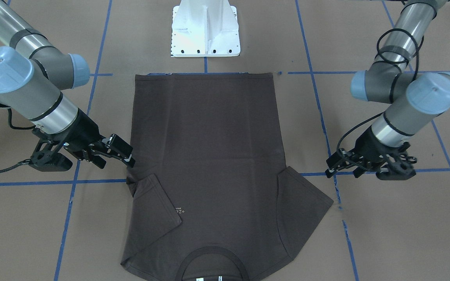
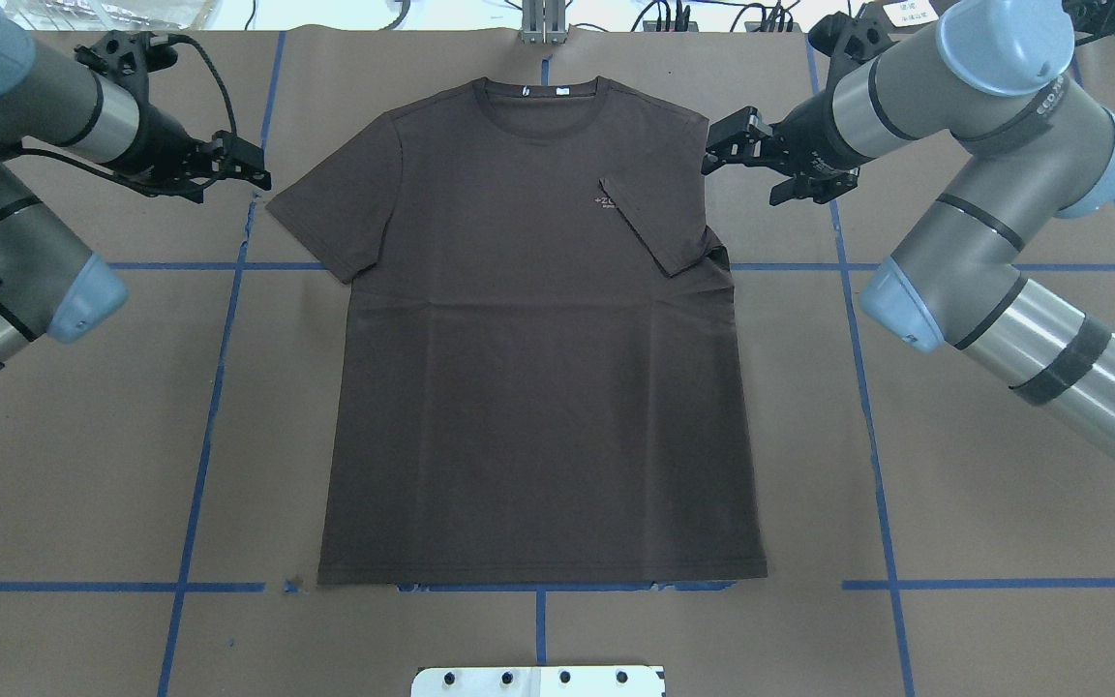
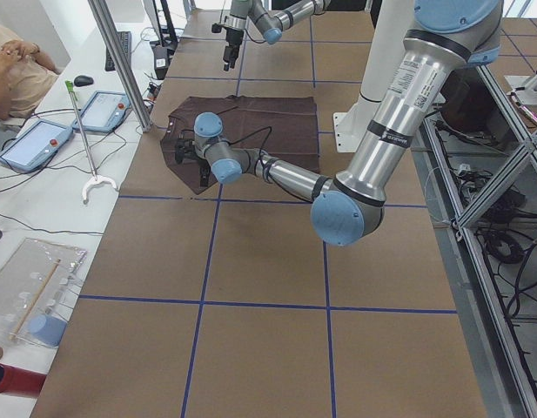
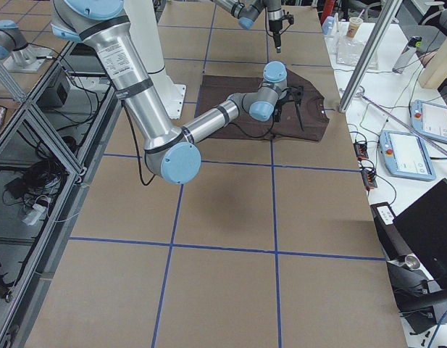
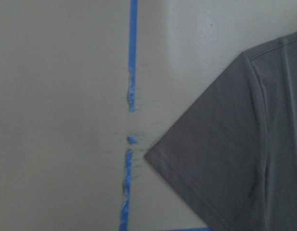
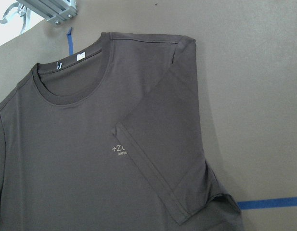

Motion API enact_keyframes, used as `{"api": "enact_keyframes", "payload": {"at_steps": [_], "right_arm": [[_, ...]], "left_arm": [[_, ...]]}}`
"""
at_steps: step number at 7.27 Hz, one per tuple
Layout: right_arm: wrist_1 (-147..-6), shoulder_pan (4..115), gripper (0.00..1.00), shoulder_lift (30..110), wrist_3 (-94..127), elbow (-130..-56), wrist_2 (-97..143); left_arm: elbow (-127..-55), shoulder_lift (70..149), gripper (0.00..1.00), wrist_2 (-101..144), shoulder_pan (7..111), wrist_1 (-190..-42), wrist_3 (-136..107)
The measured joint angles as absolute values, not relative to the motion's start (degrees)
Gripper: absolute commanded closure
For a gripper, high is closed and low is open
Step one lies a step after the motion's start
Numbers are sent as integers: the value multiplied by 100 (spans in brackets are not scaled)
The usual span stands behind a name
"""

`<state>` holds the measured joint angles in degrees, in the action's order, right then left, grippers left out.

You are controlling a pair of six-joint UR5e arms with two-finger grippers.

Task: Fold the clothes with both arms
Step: 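Release the folded sleeve and raise the right gripper while the left arm approaches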

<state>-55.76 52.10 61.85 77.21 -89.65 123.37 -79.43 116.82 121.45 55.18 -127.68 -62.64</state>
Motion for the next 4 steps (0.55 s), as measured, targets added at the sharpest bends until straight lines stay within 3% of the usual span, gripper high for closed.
{"api": "enact_keyframes", "payload": {"at_steps": [4], "right_arm": [[-5578, 5219, 0, 6372, 7721, -9177, 12323]], "left_arm": [[-6892, 12300, 25, 10974, 5093, -12786, -6376]]}}
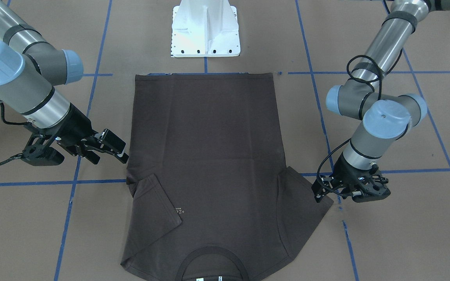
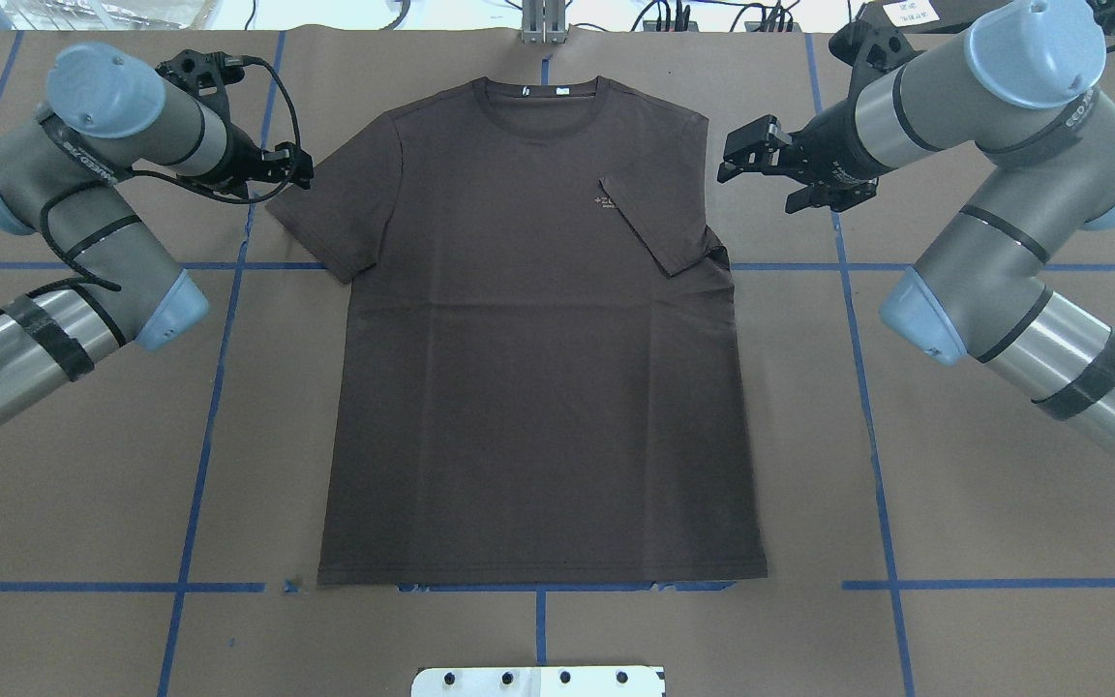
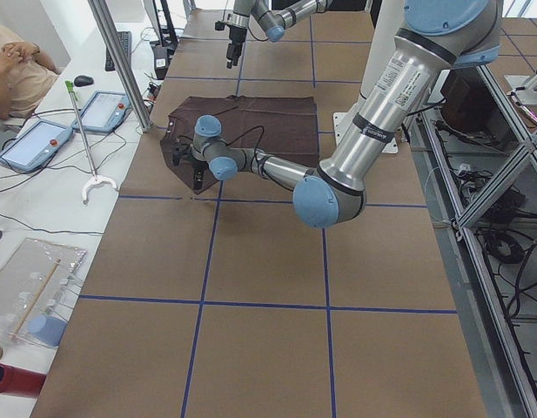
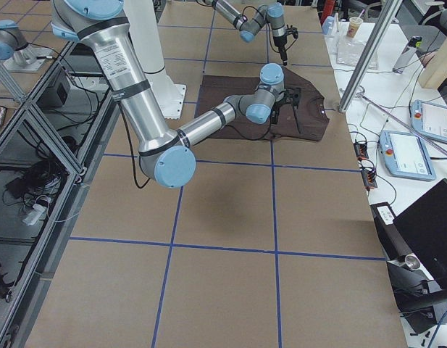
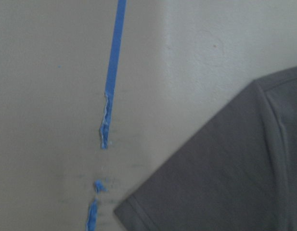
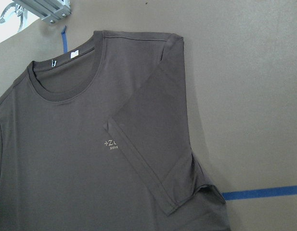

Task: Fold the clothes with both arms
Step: 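Release the folded sleeve and raise the right gripper while the left arm approaches, then fold the sleeve nearest the left gripper inward over the shirt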

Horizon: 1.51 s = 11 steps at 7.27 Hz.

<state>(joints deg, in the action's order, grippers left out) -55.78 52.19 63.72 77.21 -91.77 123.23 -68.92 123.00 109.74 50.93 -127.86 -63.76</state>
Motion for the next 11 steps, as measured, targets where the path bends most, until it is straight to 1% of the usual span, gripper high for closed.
{"api": "enact_keyframes", "payload": {"at_steps": [2, 3, 4, 6, 7, 8, 10, 11], "right_arm": [[-5581, 5208, 0, 6408, 7700, -9215, 12313], [-5581, 5206, 0, 6420, 7694, -9220, 12308], [-5581, 5205, 0, 6428, 7692, -9224, 12306], [-5581, 5207, 0, 6441, 7692, -9234, 12303], [-5581, 5209, 0, 6446, 7696, -9240, 12299], [-5581, 5211, 0, 6449, 7698, -9243, 12295], [-5581, 5212, 0, 6451, 7699, -9246, 12288], [-5581, 5212, 0, 6454, 7699, -9245, 12288]], "left_arm": [[-6819, 12279, 29, 10853, 5029, -12780, -6373], [-6806, 12239, 29, 10842, 5018, -12775, -6372], [-6786, 12214, 32, 10839, 5008, -12770, -6372], [-6730, 12205, 34, 10837, 4982, -12770, -6372], [-6705, 12204, 36, 10837, 4957, -12772, -6372], [-6693, 12208, 44, 10837, 4946, -12776, -6372], [-6682, 12231, 84, 10837, 4941, -12779, -6374], [-6675, 12245, 91, 10835, 4940, -12778, -6378]]}}
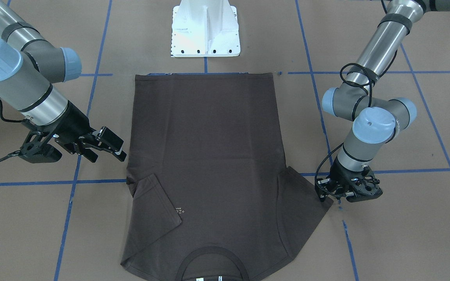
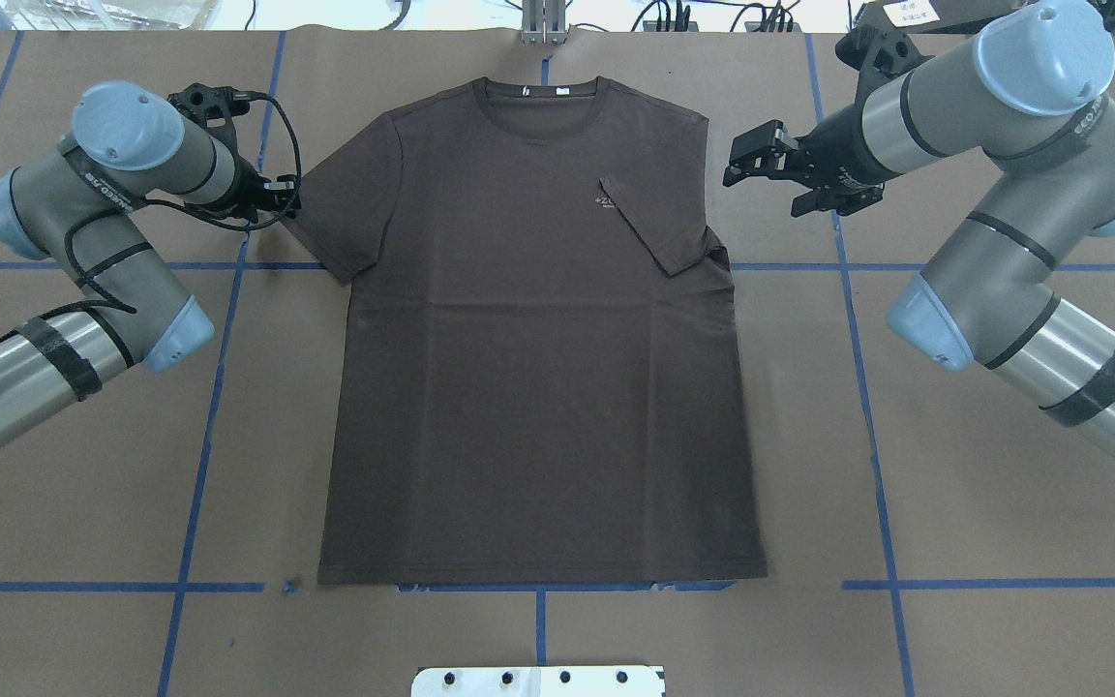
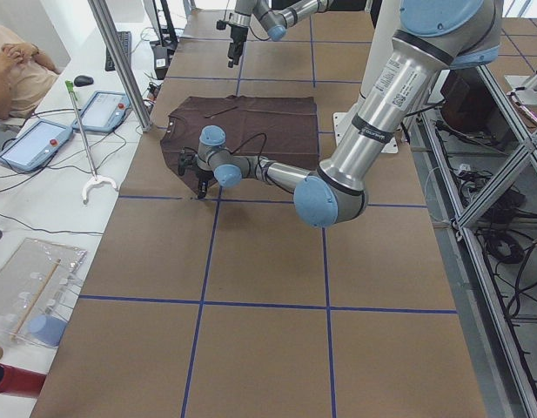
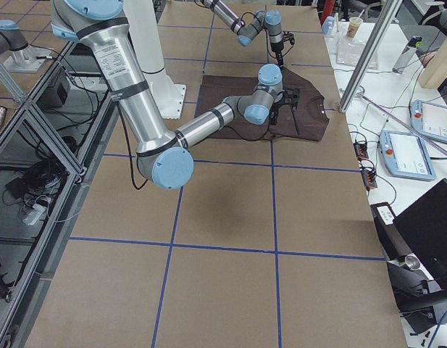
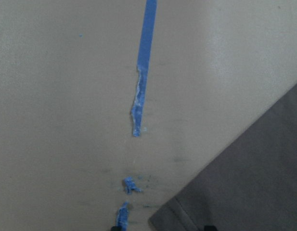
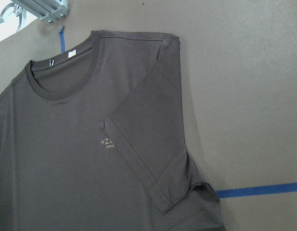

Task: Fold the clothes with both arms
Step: 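Fold the sleeve nearest the left gripper inward over the shirt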

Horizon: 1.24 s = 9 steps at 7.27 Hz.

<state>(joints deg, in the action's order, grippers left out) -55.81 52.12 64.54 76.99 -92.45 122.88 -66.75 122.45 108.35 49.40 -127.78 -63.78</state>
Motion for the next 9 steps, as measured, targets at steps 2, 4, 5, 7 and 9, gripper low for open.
{"api": "enact_keyframes", "payload": {"at_steps": [2, 4, 5, 7, 9], "right_arm": [[-5581, 5212, 0, 6458, 7699, -9234, 12281], [-5581, 5212, 0, 6463, 7699, -9229, 12273], [-5581, 5212, 0, 6466, 7699, -9229, 12271], [-5581, 5210, 0, 6501, 7699, -9240, 12275], [-5578, 5204, 0, 6521, 7699, -9236, 12278]], "left_arm": [[-6668, 12269, 100, 10837, 4937, -12782, -6375], [-6685, 12346, 100, 10847, 4936, -12770, -6382], [-6721, 12431, 100, 10860, 4940, -12745, -6398], [-6968, 12602, 100, 10876, 4930, -12643, -6526], [-7050, 12862, 100, 10849, 4738, -12529, -6894]]}}
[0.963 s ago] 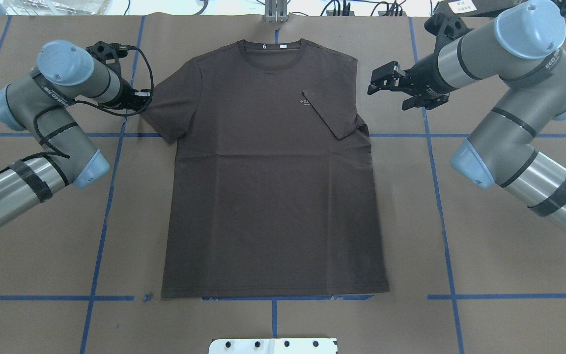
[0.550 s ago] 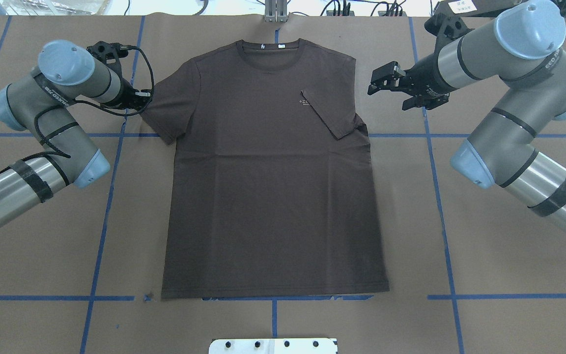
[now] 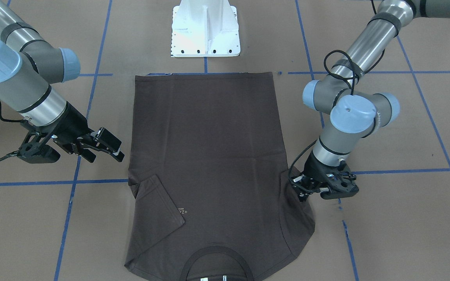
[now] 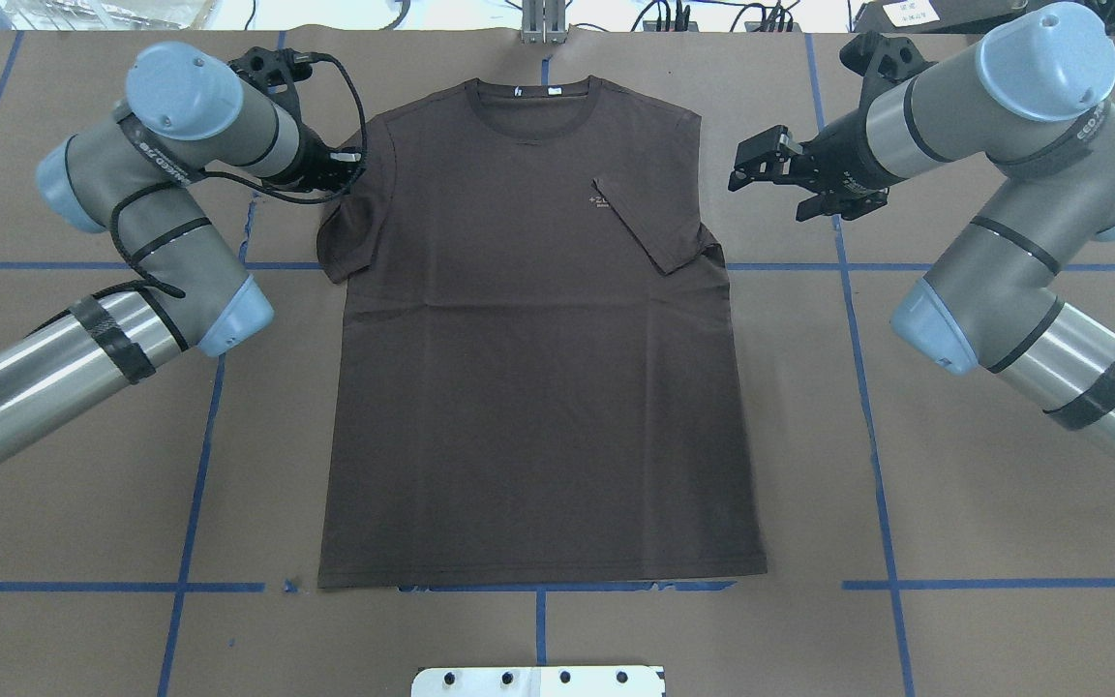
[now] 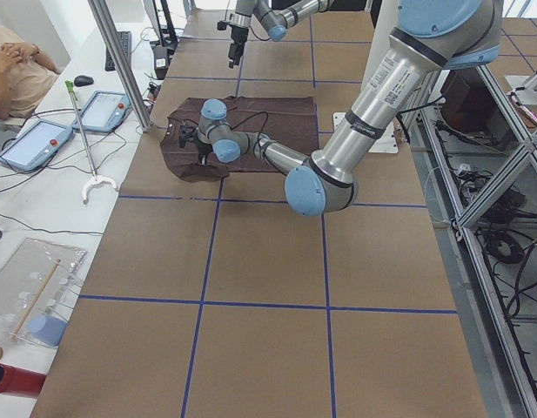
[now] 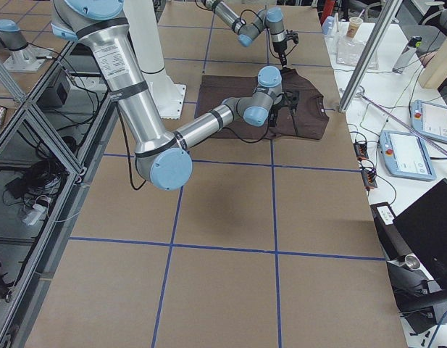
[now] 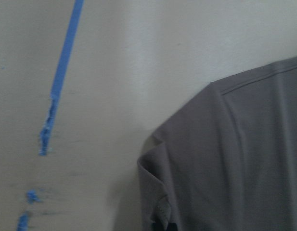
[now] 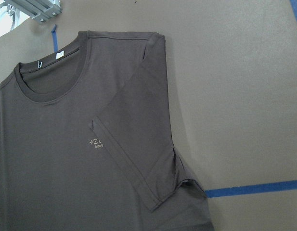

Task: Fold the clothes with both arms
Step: 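Fold the sleeve nearest the left gripper inward over the shirt, then move both grippers to the shirt's hem corners nearest the robot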

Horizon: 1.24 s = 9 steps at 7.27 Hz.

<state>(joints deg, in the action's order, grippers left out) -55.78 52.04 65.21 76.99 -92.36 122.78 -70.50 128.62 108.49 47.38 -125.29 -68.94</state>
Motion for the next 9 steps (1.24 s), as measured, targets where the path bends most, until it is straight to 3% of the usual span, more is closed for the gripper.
{"api": "enact_keyframes", "payload": {"at_steps": [3, 4, 5, 7, 8, 9], "right_arm": [[-5575, 5183, 0, 6522, 7721, -9218, 12266], [-5576, 5181, 0, 6517, 7736, -9220, 12250], [-5576, 5174, 0, 6504, 7764, -9238, 12222], [-5613, 4855, 0, 6498, 8172, -9475, 11577], [-5790, 4560, 0, 6605, 8424, -9823, 11208], [-6193, 4253, 1, 6816, 8776, -10403, 11036]], "left_arm": [[-6496, 13509, 68, 10826, 4498, -12549, -7416], [-6414, 13584, 25, 10793, 4445, -12566, -7477], [-6405, 13619, 17, 10742, 4397, -12582, -7515], [-6839, 13500, 17, 10714, 4188, -12585, -7690], [-7372, 13259, 16, 10724, 4032, -12585, -7923], [-8070, 12915, 10, 10740, 3851, -12574, -8113]]}}
